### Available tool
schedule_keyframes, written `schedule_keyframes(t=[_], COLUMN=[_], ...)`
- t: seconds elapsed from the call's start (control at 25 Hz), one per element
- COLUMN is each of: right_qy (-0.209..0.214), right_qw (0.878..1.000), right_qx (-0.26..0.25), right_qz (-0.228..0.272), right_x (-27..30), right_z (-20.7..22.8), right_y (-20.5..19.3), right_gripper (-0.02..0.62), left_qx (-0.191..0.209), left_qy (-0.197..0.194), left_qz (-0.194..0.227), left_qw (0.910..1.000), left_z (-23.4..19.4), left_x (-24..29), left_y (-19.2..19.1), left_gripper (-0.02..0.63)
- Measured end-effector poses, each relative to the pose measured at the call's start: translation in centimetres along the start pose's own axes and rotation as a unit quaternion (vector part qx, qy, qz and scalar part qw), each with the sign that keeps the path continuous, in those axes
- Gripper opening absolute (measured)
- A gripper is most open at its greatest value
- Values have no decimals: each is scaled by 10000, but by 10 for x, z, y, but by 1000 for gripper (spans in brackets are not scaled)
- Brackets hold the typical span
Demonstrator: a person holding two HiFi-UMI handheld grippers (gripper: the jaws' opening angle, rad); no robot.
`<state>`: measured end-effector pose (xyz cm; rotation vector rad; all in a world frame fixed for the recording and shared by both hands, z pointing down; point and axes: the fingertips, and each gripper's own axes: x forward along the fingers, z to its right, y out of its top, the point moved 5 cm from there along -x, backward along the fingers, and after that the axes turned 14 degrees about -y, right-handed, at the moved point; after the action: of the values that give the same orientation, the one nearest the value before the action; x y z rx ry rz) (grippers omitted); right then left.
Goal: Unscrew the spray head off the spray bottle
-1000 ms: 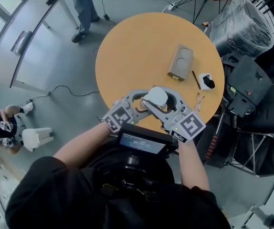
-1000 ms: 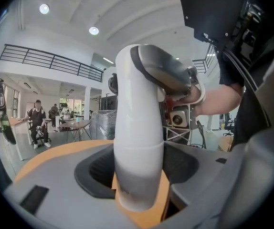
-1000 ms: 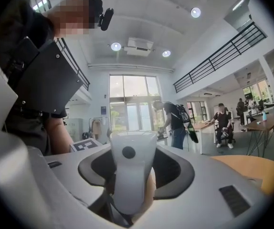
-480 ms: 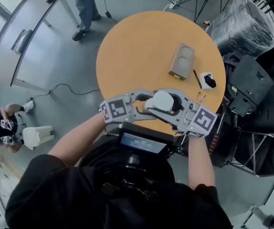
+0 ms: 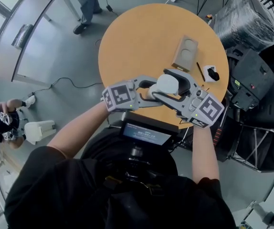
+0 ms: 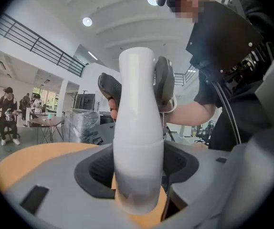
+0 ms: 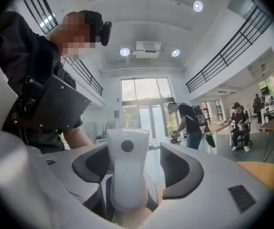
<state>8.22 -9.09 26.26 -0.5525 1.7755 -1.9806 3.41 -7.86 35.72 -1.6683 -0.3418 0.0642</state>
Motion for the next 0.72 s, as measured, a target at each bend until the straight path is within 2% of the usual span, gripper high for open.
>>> schedule_keyframes(t=[0.2, 0.4, 0.56, 0.72], right_qy=[-674, -1349, -1763, -2069], right_qw=[9977, 9906, 9836, 9766], right_qx=[-67, 162, 327, 587], right_qz=[-31, 167, 215, -26], right_x=[-5, -19, -24, -16], right_z=[8, 22, 31, 35], right_y=[-2, 1, 3, -7], right_gripper=[346, 354, 355, 355], left_qx=[29, -144, -276, -238], left_qy=[491, 922, 1462, 2000], left_qz=[8, 188, 256, 176], left_qw=[9988, 9955, 9885, 9794], left_z=[-6, -18, -37, -55], left_x=[-4, -1, -11, -25], left_y=[1, 2, 4, 9], left_gripper=[307, 308, 308, 308])
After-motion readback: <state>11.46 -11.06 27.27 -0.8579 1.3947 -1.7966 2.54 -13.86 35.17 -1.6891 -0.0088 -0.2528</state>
